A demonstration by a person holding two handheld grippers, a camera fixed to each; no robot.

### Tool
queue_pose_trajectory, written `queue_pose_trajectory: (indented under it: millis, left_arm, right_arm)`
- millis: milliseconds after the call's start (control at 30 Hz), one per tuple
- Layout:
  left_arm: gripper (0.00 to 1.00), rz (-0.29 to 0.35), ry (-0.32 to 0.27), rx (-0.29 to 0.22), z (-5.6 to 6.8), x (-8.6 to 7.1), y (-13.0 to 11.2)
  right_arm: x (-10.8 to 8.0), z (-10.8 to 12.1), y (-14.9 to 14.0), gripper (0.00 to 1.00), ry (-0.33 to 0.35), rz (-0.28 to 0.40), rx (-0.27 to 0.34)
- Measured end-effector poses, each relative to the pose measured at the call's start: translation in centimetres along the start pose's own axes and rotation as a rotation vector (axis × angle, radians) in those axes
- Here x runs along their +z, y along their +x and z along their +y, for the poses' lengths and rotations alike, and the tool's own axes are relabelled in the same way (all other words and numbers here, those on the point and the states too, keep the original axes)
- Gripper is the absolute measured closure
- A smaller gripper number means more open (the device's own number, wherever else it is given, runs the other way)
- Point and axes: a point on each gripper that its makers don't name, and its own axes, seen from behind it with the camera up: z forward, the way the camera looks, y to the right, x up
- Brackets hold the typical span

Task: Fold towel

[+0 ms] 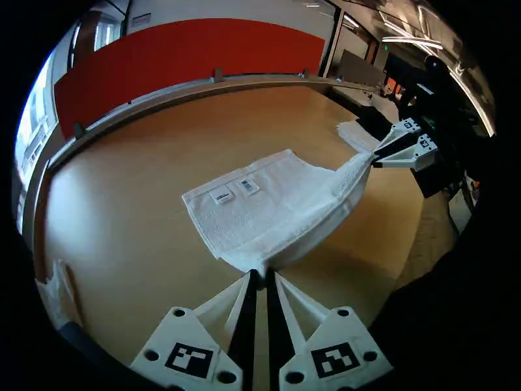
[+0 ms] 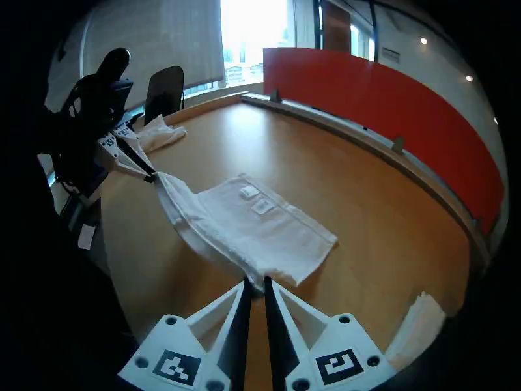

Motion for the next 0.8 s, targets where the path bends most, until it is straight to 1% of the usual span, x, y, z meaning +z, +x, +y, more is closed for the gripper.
queue_pose_trajectory:
  millis: [200,333,567,800]
  left_arm:
    - [0.9,0.013,0.012,0.004,-1.0,0.9,1.1]
    - [0.9,0.02,0.021,0.008,-1.9,1.8,2.1]
    - [0.9,0.026,0.036,0.005,-3.8,3.4,3.8]
    - [0.9,0.017,0.057,-0.003,-5.5,5.3,4.8]
  right_arm:
    - [0.7,1.1,0.6,0.86,-0.008,0.0,-0.007]
    - [1.3,2.1,1.1,0.86,-0.014,0.001,-0.014]
    - [3.1,4.5,2.2,0.86,-0.034,0.0,-0.029]
    - [4.8,6.5,2.5,0.86,-0.047,-0.014,-0.03]
